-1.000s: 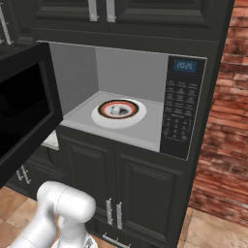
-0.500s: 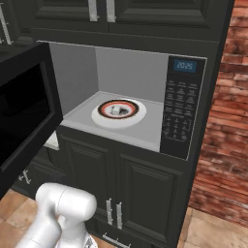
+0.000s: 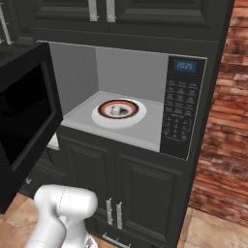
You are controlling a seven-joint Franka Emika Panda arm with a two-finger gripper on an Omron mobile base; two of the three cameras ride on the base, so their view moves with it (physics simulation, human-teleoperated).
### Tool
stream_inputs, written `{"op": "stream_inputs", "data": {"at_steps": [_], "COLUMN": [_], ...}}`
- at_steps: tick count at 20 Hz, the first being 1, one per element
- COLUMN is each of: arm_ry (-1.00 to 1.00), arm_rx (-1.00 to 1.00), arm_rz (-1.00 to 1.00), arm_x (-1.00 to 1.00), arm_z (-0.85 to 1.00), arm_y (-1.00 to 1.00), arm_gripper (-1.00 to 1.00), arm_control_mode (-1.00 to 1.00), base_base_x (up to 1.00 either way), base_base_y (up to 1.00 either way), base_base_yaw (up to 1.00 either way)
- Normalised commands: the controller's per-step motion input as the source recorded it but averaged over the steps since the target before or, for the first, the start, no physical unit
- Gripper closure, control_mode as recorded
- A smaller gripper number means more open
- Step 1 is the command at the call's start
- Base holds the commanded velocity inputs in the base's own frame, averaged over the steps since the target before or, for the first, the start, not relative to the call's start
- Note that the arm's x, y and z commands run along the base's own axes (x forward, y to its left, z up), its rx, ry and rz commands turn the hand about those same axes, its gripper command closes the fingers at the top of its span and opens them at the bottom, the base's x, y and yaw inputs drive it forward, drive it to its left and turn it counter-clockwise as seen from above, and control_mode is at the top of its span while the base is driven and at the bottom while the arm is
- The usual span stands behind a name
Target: Pick the marshmallow from the counter and place it in the microwave. Then turn on the microwave.
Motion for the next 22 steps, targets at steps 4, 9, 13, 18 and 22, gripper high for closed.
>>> {"op": "stream_inputs", "data": {"at_steps": [4,9,13,18,22], "arm_ry": [0.00,0.00,0.00,0.00,0.01], "arm_rx": [0.00,0.00,0.00,0.00,0.00], "arm_rz": [0.00,0.00,0.01,0.02,0.04], "arm_x": [0.00,0.00,0.00,0.00,0.02], "arm_z": [0.00,0.00,0.00,0.00,0.00], "arm_y": [-0.35,-0.32,-0.31,-0.31,-0.28], "arm_gripper": [1.00,1.00,1.00,1.00,1.00], "arm_control_mode": [-1.00,-1.00,-1.00,-1.00,-1.00], "base_base_x": [0.00,0.00,0.00,0.00,0.00], "base_base_y": [0.00,0.00,0.00,0.00,0.00], "base_base_yaw": [0.00,0.00,0.00,0.00,0.00]}}
